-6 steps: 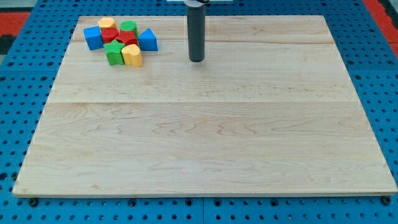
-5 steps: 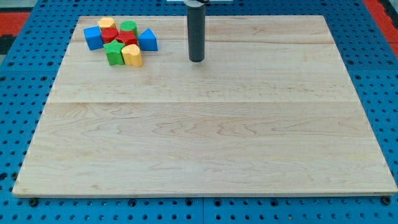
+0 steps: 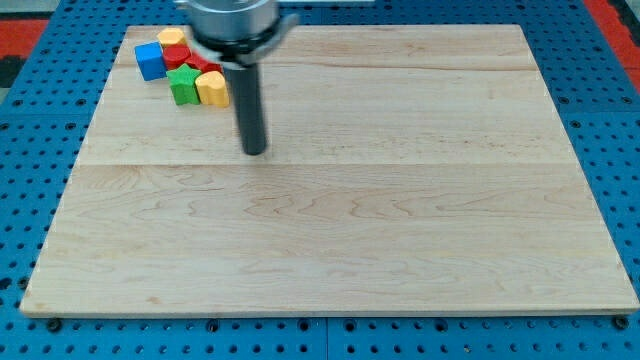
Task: Slide your arm to the center left
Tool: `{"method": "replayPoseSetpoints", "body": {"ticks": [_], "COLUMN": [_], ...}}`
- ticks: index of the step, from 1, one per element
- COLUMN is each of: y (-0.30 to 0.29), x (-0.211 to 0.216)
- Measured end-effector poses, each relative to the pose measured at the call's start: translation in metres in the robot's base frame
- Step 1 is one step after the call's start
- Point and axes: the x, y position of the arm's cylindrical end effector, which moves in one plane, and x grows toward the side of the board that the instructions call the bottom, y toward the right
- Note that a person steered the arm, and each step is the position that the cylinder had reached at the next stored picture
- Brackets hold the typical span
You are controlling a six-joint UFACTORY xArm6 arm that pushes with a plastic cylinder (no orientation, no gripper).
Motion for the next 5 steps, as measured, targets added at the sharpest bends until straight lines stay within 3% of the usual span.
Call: {"method": "replayPoseSetpoints", "body": {"ticks": [1, 3, 5], "y": [-0.084, -0.187, -0.197], "x": [0.000, -0.013, -0.032]}}
